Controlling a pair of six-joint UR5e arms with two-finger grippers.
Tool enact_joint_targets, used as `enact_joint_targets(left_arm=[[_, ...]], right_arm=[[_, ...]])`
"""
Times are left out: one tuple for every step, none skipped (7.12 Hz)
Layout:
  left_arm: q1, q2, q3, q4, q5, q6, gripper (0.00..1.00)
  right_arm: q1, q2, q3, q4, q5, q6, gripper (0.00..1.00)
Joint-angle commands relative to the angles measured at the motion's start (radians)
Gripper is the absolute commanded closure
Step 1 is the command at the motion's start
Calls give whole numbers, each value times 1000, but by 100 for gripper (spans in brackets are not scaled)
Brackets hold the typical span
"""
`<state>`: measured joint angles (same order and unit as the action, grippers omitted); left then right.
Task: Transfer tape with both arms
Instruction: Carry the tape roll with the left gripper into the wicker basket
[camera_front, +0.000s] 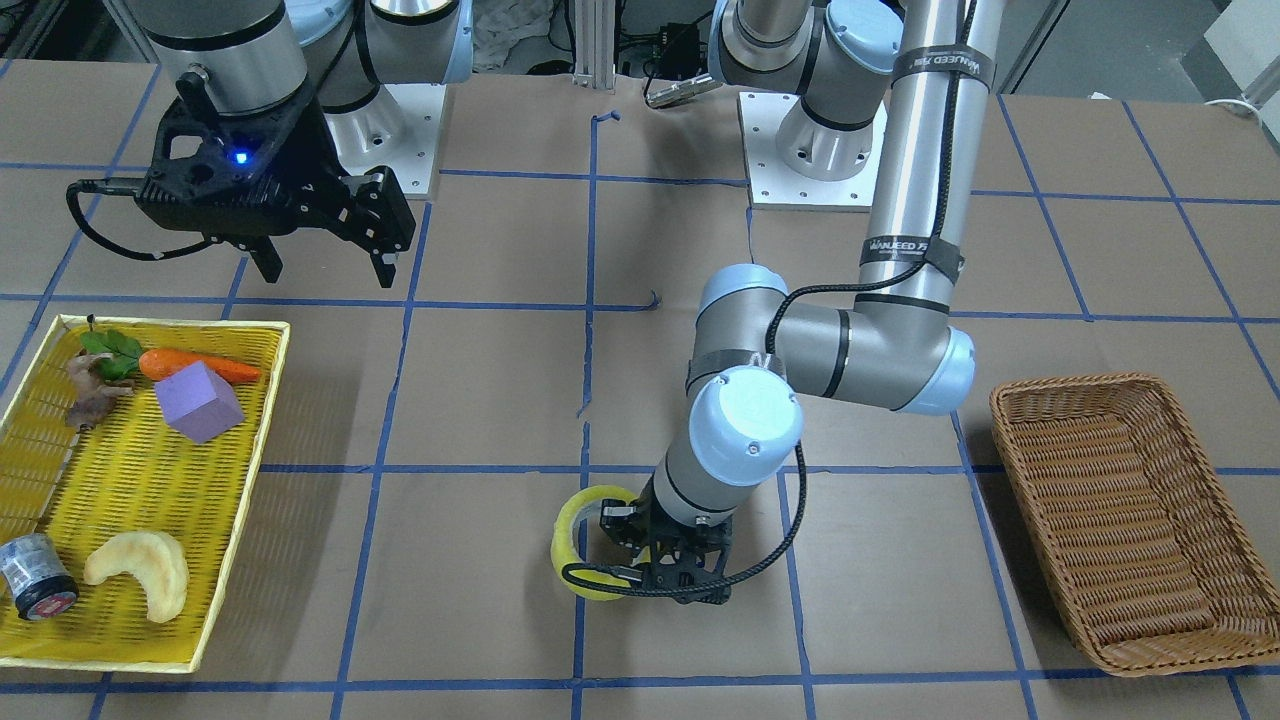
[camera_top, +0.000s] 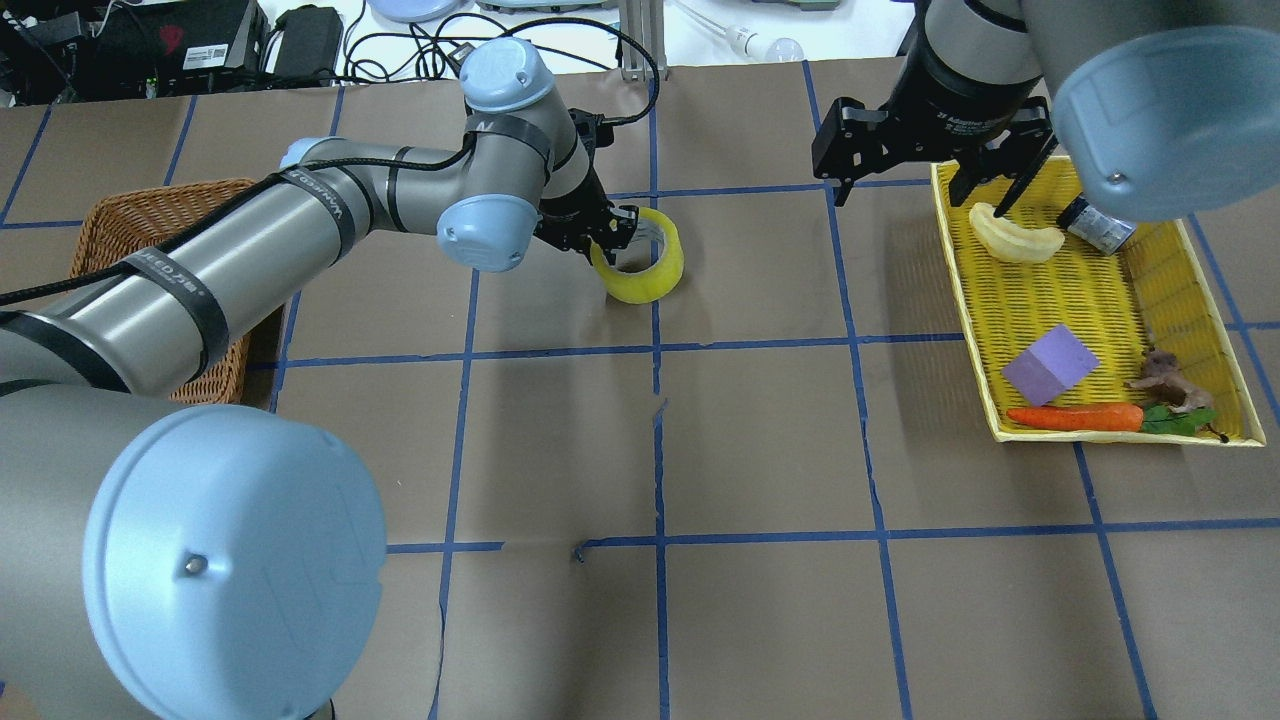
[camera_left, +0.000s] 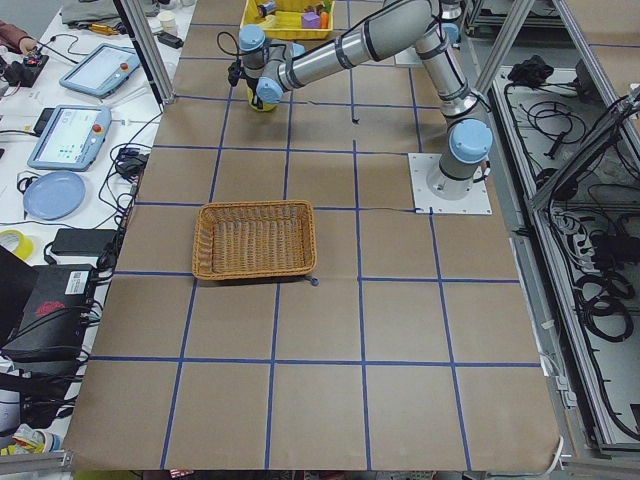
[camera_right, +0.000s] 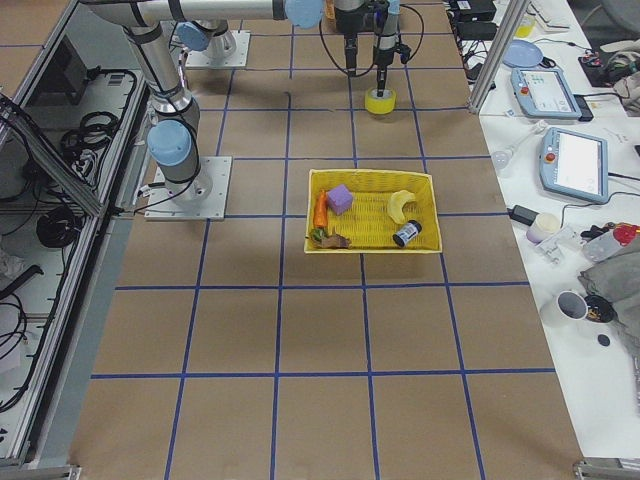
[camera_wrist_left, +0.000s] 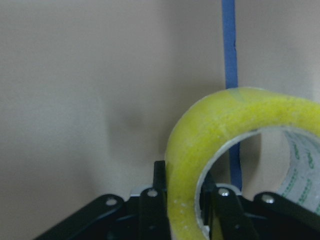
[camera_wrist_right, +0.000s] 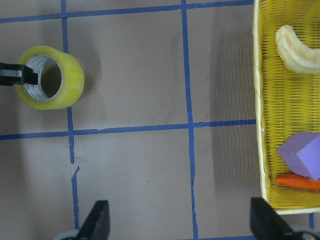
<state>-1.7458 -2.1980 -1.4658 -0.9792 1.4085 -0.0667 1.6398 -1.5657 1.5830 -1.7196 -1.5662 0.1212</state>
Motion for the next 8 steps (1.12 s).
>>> enact_joint_targets(left_arm=[[133,88,5,-140,3,126,100],[197,127,4,-183,21,183,100],[265,159,-11,-212,71,252,100],[337,191,-19,-255,76,321,100],[442,217,-45,-278,87,475,100],[588,237,-92,-271,93,652,100],[694,245,-123,-259,92,786,100],[771,244,-129,-256,92,885,100]], right_arm=[[0,0,0,0,0,0,0],[0,0,0,0,0,0,0],[0,0,0,0,0,0,0],[2,0,0,0,0,0,0],[2,1,2,-3,0,0,0],[2,0,2,-3,0,0,0],[2,1,2,-2,0,0,0],[2,0,2,-3,0,0,0]])
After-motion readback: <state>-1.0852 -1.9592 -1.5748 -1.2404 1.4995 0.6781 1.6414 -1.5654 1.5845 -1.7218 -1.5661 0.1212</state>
